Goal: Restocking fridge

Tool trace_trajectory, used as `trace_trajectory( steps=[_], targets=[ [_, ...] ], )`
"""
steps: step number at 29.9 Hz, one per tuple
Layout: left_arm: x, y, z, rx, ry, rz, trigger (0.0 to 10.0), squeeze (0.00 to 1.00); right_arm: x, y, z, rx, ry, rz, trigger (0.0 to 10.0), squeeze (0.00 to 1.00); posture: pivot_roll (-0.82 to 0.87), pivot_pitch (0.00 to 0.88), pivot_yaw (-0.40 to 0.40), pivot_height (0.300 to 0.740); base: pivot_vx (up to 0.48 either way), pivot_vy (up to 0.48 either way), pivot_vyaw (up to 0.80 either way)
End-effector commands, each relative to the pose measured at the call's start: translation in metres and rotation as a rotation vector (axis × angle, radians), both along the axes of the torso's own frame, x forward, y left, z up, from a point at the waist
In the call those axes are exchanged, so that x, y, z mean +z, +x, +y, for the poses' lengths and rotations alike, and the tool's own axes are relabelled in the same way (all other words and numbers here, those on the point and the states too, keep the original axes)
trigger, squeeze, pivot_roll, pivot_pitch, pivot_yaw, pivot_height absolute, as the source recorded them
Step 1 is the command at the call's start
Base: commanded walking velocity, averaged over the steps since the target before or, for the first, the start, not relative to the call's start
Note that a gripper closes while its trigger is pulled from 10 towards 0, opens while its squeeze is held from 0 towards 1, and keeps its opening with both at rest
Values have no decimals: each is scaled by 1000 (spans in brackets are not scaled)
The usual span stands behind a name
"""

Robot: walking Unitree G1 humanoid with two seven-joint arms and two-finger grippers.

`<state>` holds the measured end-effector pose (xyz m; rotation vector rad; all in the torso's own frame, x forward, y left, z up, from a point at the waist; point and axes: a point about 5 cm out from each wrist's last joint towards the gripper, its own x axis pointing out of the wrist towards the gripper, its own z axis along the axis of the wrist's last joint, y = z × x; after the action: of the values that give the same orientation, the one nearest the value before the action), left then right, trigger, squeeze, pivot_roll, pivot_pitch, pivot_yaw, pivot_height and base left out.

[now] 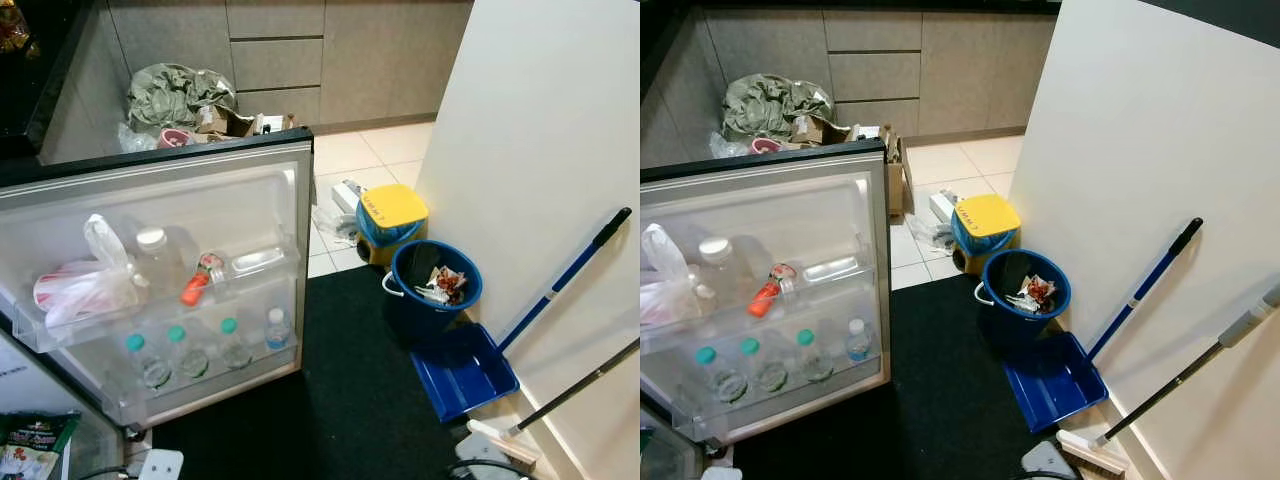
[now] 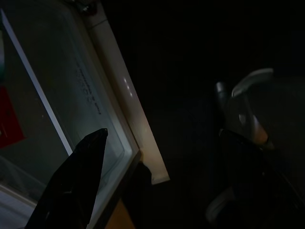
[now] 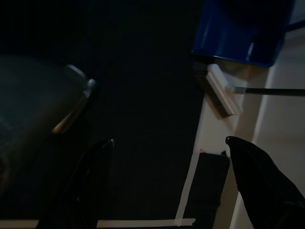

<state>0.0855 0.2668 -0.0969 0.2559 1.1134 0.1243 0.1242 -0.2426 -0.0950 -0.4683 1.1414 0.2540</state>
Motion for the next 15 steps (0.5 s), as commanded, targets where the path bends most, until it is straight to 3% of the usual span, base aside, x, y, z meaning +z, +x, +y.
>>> trace_trajectory(
  steps=[1, 4, 15],
  targets=[
    [-1, -2, 0, -17, 10, 21, 10000, 0, 0, 0, 0, -16, 14, -13, 10000, 0, -11, 0, -88, 740, 0, 0, 0],
    [0, 2, 0, -1, 12, 12, 10000, 0, -2, -7, 2, 42, 10, 17, 10000, 0, -10, 0, -92, 740, 0, 0, 0],
    [-2, 1, -3, -15, 22, 35, 10000, 0, -4, -9, 6, 34, 23, 14, 10000, 0, -14, 0, -89, 740, 0, 0, 0]
  ],
)
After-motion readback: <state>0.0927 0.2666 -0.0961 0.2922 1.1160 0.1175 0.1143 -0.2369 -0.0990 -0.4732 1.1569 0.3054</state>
